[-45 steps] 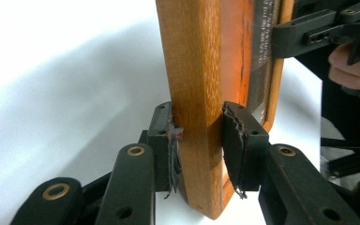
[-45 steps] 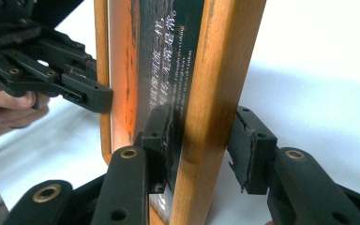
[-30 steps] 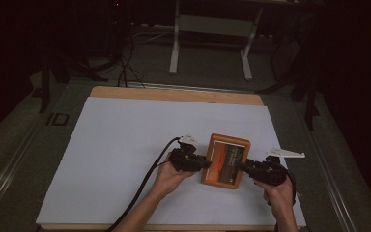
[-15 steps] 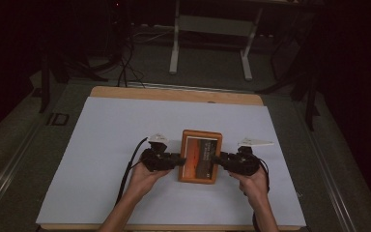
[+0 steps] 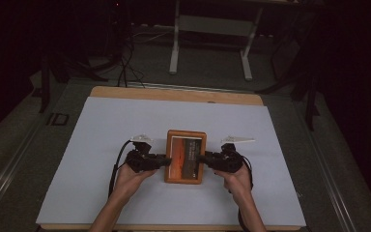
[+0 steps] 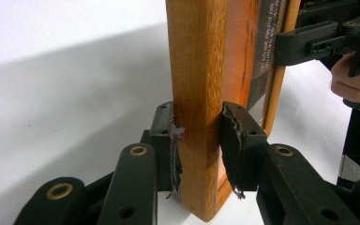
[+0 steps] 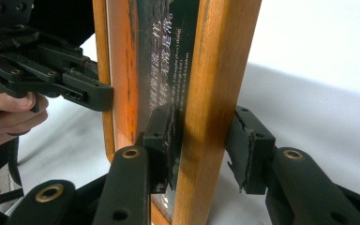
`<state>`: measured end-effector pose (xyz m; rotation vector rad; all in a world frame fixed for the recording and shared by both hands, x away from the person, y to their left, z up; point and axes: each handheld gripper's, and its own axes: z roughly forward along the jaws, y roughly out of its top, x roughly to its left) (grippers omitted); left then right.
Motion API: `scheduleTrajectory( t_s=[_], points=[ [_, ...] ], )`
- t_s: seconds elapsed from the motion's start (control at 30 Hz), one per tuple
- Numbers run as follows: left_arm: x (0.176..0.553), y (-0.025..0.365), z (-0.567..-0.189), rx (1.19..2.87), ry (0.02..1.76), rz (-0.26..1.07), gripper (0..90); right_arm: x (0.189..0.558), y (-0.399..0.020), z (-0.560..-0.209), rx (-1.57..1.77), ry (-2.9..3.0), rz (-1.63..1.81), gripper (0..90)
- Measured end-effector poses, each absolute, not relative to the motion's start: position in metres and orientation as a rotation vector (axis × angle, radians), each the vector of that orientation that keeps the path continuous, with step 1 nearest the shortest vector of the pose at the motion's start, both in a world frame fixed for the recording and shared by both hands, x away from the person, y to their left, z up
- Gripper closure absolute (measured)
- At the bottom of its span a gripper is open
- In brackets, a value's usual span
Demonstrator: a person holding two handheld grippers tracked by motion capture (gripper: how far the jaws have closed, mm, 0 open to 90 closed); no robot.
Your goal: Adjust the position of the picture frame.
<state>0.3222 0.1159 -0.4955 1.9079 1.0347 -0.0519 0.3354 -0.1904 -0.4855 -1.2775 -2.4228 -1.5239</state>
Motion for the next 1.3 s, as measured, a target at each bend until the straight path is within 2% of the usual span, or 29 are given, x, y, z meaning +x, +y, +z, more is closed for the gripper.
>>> scheduleTrajectory(
  t_s=[0.2, 0.9, 1.3],
  points=[
    [0.322, 0.123, -0.500, 1.880, 1.065, -0.097, 68.1, 0.336, -0.184, -0.488, -1.295, -2.403, -1.500, 63.2],
    [0.327, 0.133, -0.511, 1.845, 1.138, -0.093, 67.7, 0.352, -0.173, -0.499, -1.284, -2.356, -1.444, 62.7],
    [0.343, 0.128, -0.524, 1.820, 1.240, -0.156, 60.6, 0.369, -0.169, -0.510, -1.407, -2.356, -1.315, 58.6]
  ],
)
